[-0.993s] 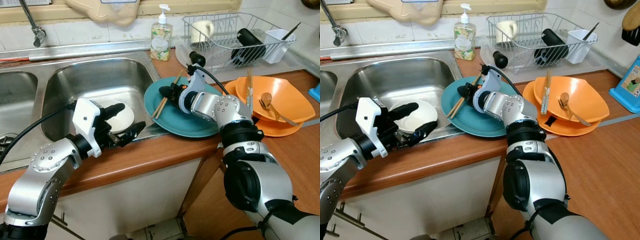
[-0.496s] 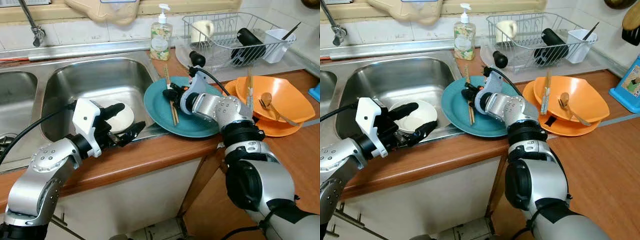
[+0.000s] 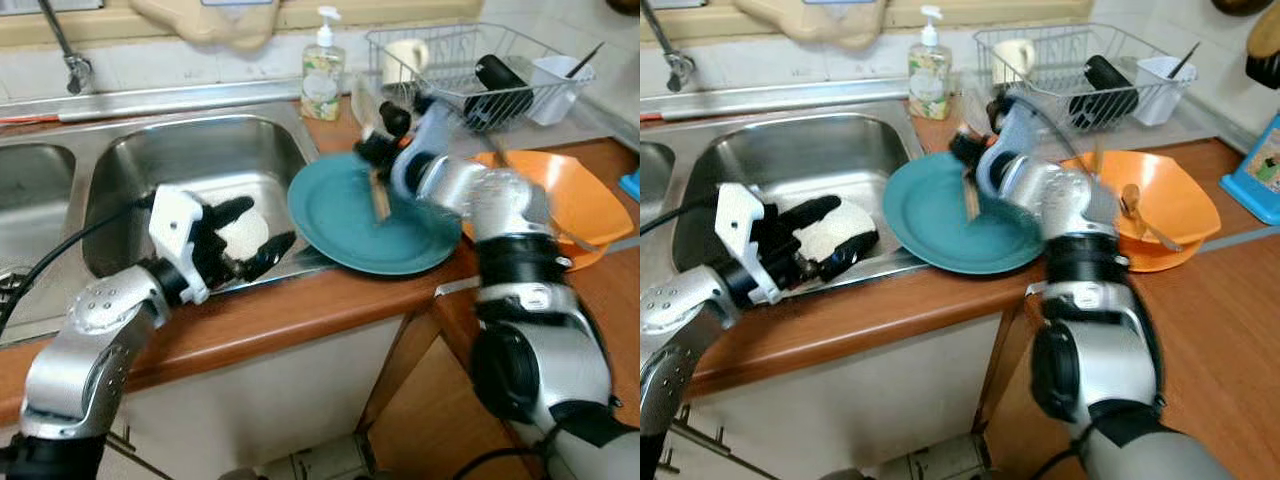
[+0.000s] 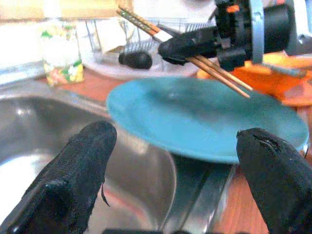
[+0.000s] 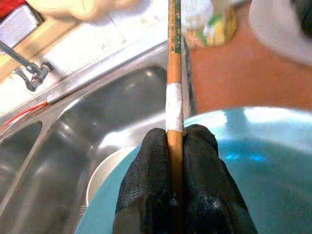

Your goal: Kitchen organization

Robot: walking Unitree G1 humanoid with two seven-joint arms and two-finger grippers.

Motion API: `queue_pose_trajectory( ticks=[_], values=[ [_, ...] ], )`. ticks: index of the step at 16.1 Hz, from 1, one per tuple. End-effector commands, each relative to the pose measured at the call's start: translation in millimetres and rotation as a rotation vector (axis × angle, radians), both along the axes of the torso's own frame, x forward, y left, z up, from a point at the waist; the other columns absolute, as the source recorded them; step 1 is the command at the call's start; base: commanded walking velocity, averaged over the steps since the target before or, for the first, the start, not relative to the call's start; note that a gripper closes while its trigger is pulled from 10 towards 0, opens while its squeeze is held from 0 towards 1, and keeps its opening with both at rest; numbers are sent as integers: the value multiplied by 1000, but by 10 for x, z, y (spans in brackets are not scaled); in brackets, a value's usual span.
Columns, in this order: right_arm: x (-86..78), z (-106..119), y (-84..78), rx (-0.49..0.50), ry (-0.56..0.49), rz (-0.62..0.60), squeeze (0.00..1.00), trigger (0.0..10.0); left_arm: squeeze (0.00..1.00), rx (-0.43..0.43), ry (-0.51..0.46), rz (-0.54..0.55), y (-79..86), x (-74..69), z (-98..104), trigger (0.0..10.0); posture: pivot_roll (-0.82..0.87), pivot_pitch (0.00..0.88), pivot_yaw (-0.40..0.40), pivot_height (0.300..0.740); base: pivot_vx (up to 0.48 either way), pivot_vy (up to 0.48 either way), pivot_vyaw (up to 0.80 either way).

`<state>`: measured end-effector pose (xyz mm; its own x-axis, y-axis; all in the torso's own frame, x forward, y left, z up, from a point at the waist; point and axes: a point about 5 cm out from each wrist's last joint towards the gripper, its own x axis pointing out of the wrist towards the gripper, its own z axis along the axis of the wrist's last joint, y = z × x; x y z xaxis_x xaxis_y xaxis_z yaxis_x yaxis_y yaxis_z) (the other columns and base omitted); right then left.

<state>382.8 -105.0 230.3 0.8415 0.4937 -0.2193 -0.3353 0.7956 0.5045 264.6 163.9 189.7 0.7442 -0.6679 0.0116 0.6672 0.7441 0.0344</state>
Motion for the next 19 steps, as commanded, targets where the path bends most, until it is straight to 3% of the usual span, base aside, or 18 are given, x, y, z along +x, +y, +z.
queue_pose_trajectory(
  ticks=[1,3,6,8,12,13,15,17,18,19],
  values=[
    [-84,105,0,-43,-64,54,0,0,0,-26,-4,7,-9,28,34,10000,-82,0,14,740,0,0,0],
    [-296,268,-4,-82,-227,151,0,0,0,-109,-16,-3,-54,45,113,10000,-87,0,22,740,0,0,0],
    [-663,216,95,-187,-375,323,0,0,0,-278,-10,-90,-178,40,255,10000,-89,0,32,740,0,0,0],
    [-812,210,161,-154,-449,406,0,0,0,-318,-2,-133,-233,32,287,10000,-89,0,35,740,0,0,0],
    [-982,76,244,-186,-464,477,0,0,0,-433,57,-176,-292,33,293,10000,-92,0,33,740,0,0,0],
    [-1014,60,271,-195,-462,492,0,0,1000,-430,63,-184,-305,24,279,10000,-95,0,30,740,0,0,0],
    [-1064,28,315,-209,-471,515,0,0,1000,-441,69,-183,-321,7,273,10000,-97,0,29,740,0,0,0],
    [-1101,7,360,-218,-478,545,0,0,0,-454,76,-184,-339,-10,270,10000,-97,0,19,740,0,0,0],
    [-1142,-4,398,-220,-485,580,0,0,0,-477,73,-164,-333,-2,278,10000,-91,0,9,740,0,0,0],
    [-1168,-12,423,-219,-487,601,0,0,0,-507,73,-156,-330,7,286,4941,-90,0,8,740,0,0,0]
  ],
)
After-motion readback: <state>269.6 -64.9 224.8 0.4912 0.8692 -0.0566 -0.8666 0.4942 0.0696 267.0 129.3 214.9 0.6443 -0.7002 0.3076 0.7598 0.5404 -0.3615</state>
